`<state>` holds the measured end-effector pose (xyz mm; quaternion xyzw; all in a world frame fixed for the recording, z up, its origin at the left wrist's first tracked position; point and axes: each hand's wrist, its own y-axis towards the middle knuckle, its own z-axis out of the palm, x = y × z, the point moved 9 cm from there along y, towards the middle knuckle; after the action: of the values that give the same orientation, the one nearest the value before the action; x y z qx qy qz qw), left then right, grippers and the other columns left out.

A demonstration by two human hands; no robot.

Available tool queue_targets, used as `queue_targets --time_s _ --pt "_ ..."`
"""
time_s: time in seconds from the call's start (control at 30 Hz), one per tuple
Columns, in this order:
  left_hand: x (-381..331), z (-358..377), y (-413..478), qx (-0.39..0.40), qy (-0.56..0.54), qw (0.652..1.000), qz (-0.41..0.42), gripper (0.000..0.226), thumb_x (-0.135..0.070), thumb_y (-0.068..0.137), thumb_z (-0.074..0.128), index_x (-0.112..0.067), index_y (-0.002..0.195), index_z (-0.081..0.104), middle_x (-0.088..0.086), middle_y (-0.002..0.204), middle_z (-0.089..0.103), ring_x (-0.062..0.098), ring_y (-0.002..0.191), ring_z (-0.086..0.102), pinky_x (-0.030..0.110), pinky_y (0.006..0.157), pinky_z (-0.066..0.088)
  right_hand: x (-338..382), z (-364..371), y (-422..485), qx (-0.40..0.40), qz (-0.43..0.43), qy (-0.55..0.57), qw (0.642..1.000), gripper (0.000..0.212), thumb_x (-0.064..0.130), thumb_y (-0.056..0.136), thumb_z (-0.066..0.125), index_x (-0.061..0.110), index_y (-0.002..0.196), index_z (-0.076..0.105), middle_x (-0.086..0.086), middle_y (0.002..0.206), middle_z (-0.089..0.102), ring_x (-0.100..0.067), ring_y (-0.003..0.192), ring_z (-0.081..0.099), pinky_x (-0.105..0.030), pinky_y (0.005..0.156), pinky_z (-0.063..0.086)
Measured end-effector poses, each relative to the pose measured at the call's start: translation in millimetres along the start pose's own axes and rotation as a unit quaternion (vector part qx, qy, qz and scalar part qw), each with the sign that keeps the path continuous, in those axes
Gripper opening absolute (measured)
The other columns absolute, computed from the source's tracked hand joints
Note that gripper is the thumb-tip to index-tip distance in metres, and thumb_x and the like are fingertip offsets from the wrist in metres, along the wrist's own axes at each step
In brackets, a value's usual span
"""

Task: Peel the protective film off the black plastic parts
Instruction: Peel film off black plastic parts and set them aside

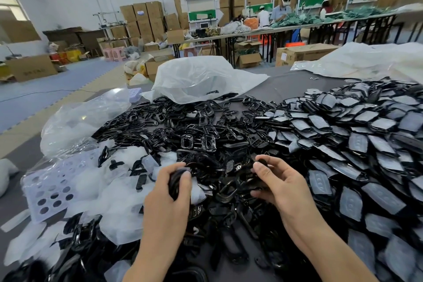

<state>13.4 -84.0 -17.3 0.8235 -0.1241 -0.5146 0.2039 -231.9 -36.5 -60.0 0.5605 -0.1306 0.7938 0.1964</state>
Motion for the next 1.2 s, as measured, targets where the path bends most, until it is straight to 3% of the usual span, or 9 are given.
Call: queue_targets --time_s 0.17,0.33,0.5,0.67,0.8,0.93,1.03,1.13,1.2 --pt "10.9 -8.4 4.3 -0.024 -0.012 0.998 -0.050 0.008 -0.036 0.097 0.057 -0.042 0.092 0.053 -0.030 0.091 0.064 -0.005 0.085 0.059 0.019 0.068 0.040 -6.5 4.1 -1.1 0.024 0.009 0.023 0.999 0.011 0.011 0.089 0.073 0.021 0.088 0.075 0.005 0.075 0.070 -0.011 0.074 0.071 -0.026 0.068 0.060" --pt "16.4 -11.0 6.9 -0.023 -0.036 0.997 -0.059 0.004 -0.035 0.098 0.056 -0.038 0.098 0.059 -0.021 0.089 0.067 0.002 0.086 0.064 0.031 0.077 0.048 -2.1 0.3 -0.8 0.006 0.000 0.020 1.000 0.010 0.012 0.092 0.069 0.015 0.101 0.068 -0.004 0.088 0.077 -0.020 0.076 0.075 -0.025 0.058 0.058" --pt "14.1 -3.4 10.2 0.028 -0.034 0.998 -0.054 0.038 -0.010 0.098 0.050 -0.045 0.109 0.057 -0.024 0.100 0.069 -0.004 0.092 0.063 0.004 0.073 0.042 -0.6 -4.1 1.7 -0.015 -0.007 0.029 0.999 0.009 0.014 0.095 0.066 0.015 0.104 0.067 -0.010 0.091 0.077 -0.016 0.065 0.071 -0.020 0.051 0.053" --pt "-14.2 6.8 7.8 0.025 0.244 0.963 0.110 0.042 -0.004 0.088 0.058 -0.026 0.124 0.061 -0.005 0.122 0.063 0.019 0.125 0.050 0.028 0.112 0.031 1.0 -3.9 0.1 -0.019 -0.024 0.019 0.999 0.015 0.014 0.099 0.060 0.018 0.105 0.074 -0.006 0.092 0.078 -0.013 0.069 0.071 -0.019 0.058 0.055" --pt "-42.2 60.7 12.5 0.099 0.237 0.951 0.171 0.032 -0.024 0.093 0.061 -0.021 0.124 0.063 -0.003 0.112 0.063 0.020 0.105 0.055 0.030 0.093 0.039 5.0 -12.0 0.9 -0.053 -0.039 0.020 0.998 0.019 0.013 0.102 0.056 0.018 0.106 0.074 -0.003 0.094 0.078 -0.012 0.075 0.073 -0.019 0.064 0.057" --pt "-31.0 115.2 21.3 0.198 0.355 0.900 0.156 0.043 -0.045 0.101 0.044 -0.027 0.141 0.046 -0.002 0.123 0.054 0.022 0.118 0.049 0.036 0.098 0.040 4.8 -15.0 0.4 -0.070 -0.035 0.023 0.997 0.019 0.013 0.103 0.054 0.018 0.106 0.073 -0.002 0.094 0.078 -0.012 0.076 0.073 -0.018 0.064 0.057" --pt "-24.7 123.3 30.8 0.210 0.395 0.879 0.166 0.033 -0.039 0.105 0.038 -0.025 0.132 0.052 -0.004 0.124 0.056 0.021 0.118 0.049 0.034 0.097 0.038 4.1 -15.1 1.1 -0.071 -0.029 0.024 0.997 0.020 0.012 0.103 0.054 0.017 0.104 0.073 -0.003 0.092 0.078 -0.012 0.073 0.073 -0.018 0.063 0.057" --pt "-24.8 113.0 33.7 0.201 0.361 0.895 0.168 0.026 -0.030 0.104 0.040 -0.021 0.119 0.059 -0.004 0.117 0.061 0.019 0.110 0.051 0.031 0.095 0.041 4.0 -14.4 1.1 -0.070 -0.029 0.022 0.997 0.020 0.013 0.103 0.054 0.018 0.104 0.073 -0.001 0.091 0.078 -0.012 0.074 0.073 -0.018 0.064 0.057" --pt "-25.0 95.9 31.2 0.179 0.272 0.936 0.131 0.017 -0.027 0.100 0.049 -0.021 0.109 0.062 -0.007 0.107 0.059 0.012 0.099 0.053 0.024 0.086 0.041 3.5 -13.1 0.1 -0.067 -0.027 0.022 0.997 0.019 0.012 0.103 0.055 0.018 0.104 0.073 -0.001 0.091 0.078 -0.013 0.076 0.074 -0.018 0.065 0.057"
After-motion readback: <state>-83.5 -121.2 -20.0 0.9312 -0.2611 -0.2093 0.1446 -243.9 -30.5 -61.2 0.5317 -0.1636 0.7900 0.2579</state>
